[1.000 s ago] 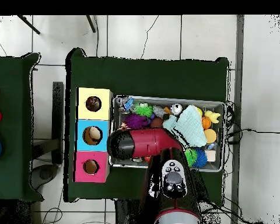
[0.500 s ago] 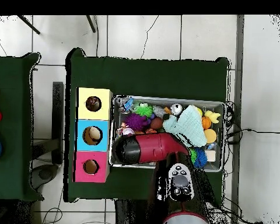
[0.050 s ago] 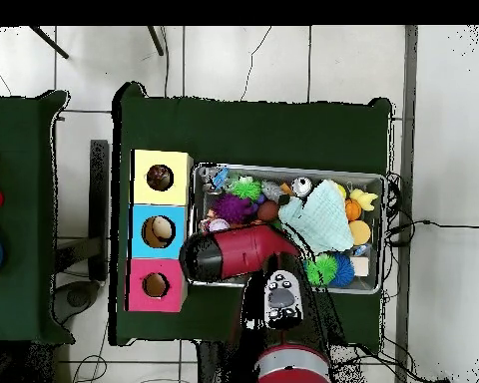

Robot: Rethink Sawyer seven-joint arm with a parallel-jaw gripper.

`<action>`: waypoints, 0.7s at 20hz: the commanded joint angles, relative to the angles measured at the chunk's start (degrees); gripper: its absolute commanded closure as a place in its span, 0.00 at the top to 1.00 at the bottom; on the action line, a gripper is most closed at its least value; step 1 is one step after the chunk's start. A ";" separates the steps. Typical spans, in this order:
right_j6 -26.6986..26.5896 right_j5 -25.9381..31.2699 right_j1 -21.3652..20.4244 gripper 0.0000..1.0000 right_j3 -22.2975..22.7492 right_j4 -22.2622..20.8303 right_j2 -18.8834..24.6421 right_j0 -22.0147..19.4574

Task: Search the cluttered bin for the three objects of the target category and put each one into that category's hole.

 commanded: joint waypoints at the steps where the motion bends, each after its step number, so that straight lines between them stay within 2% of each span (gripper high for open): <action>1: 2.88 -3.92 3.41 1.00 -1.75 -1.93 2.14 1.73; 10: 0.34 -6.12 3.39 1.00 -0.21 -0.05 6.15 -2.15; 14: 0.77 -6.06 5.23 1.00 -3.02 -0.73 5.42 -1.69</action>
